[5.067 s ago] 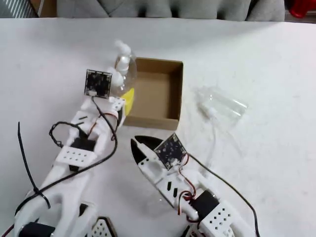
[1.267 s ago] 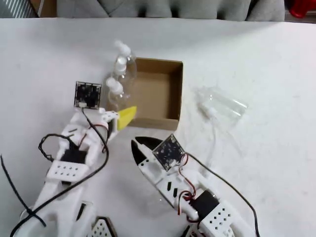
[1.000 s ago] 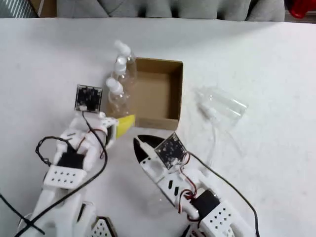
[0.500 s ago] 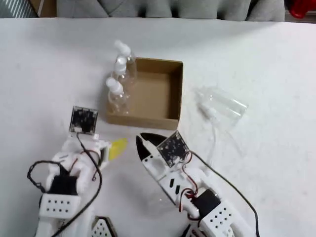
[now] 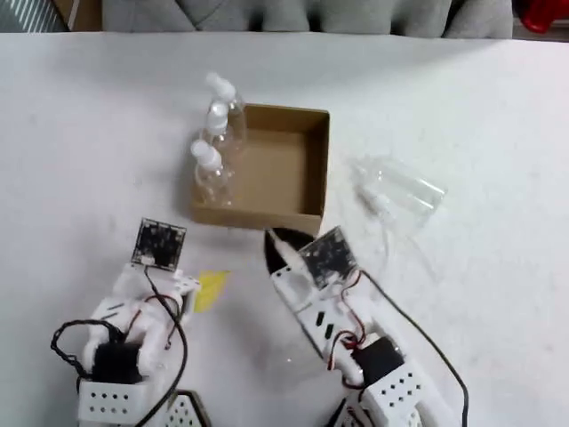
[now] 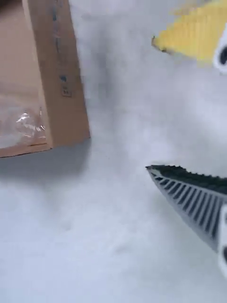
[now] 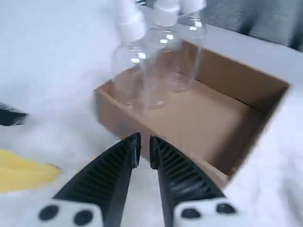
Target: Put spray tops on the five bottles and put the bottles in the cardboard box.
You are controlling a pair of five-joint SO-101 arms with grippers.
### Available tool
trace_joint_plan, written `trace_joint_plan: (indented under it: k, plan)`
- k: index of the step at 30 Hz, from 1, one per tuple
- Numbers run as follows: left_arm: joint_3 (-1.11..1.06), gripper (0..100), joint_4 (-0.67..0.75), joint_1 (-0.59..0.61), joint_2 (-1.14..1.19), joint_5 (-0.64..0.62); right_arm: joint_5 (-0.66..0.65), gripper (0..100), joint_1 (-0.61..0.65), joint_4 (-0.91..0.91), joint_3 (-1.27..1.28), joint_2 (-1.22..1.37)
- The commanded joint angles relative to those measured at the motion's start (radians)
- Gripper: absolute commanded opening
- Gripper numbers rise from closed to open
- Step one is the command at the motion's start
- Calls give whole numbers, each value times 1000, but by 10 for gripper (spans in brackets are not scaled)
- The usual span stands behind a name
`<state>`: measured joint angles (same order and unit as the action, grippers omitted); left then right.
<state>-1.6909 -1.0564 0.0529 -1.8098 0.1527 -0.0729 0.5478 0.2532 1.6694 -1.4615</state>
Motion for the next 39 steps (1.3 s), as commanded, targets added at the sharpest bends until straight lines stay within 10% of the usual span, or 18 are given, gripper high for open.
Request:
trace_joint_plan:
  k: [1,19,34,39]
  plan:
    - [8,247,-6,22,-18,44,-9,15,-154,2,-75,-13]
    - [-2,37,3,15,-18,63,-364,15,-550,476,-299,-1]
    - [-2,37,2,15,-18,63,-376,18,-568,990,-534,271]
    - [-2,37,2,18,-18,63,-566,18,-570,1056,-721,541]
